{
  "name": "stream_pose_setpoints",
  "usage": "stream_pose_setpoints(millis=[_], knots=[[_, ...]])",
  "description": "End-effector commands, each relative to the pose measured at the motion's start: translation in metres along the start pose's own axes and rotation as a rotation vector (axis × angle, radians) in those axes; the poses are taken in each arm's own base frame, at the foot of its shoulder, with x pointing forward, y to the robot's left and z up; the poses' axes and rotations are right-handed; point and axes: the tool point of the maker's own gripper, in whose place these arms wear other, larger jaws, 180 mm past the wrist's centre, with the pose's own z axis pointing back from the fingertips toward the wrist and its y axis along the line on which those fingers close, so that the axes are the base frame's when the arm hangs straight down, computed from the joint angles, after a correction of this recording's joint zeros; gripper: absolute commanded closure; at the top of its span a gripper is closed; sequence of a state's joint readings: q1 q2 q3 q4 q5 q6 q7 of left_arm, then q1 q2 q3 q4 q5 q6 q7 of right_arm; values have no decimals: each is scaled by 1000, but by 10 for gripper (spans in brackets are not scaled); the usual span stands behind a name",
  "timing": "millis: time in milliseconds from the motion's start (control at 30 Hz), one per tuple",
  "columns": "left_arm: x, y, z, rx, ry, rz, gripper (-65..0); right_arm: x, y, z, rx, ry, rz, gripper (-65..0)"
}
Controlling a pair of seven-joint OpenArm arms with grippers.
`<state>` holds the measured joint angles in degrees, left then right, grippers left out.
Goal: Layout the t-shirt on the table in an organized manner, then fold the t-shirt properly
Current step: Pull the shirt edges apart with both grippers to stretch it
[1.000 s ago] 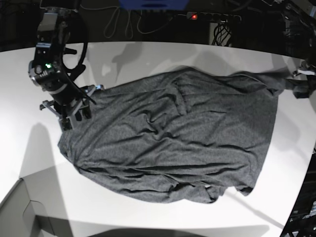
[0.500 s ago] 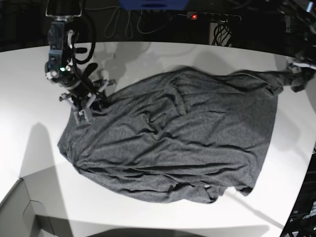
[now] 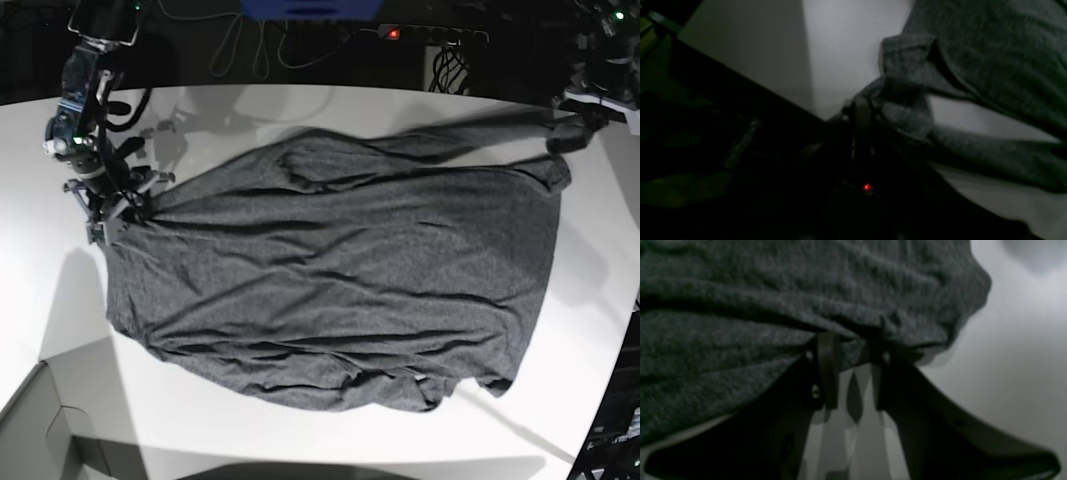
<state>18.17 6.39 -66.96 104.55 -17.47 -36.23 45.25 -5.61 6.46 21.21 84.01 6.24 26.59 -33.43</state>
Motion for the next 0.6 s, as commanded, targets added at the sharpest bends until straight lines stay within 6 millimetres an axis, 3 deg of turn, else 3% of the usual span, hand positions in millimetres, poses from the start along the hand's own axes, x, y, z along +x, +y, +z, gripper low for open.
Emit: stream_pose_setpoints(millis=[0, 367, 567], knots=[[13, 1, 2, -1, -48, -7, -1, 1, -9, 3, -29, 13, 7, -165], [13, -27, -8, -75, -42, -19, -1, -9, -48, 13, -153, 47, 11, -165], [16, -32, -8, -87, -49, -26, -2, -6, -49, 14, -157, 39, 14, -165]])
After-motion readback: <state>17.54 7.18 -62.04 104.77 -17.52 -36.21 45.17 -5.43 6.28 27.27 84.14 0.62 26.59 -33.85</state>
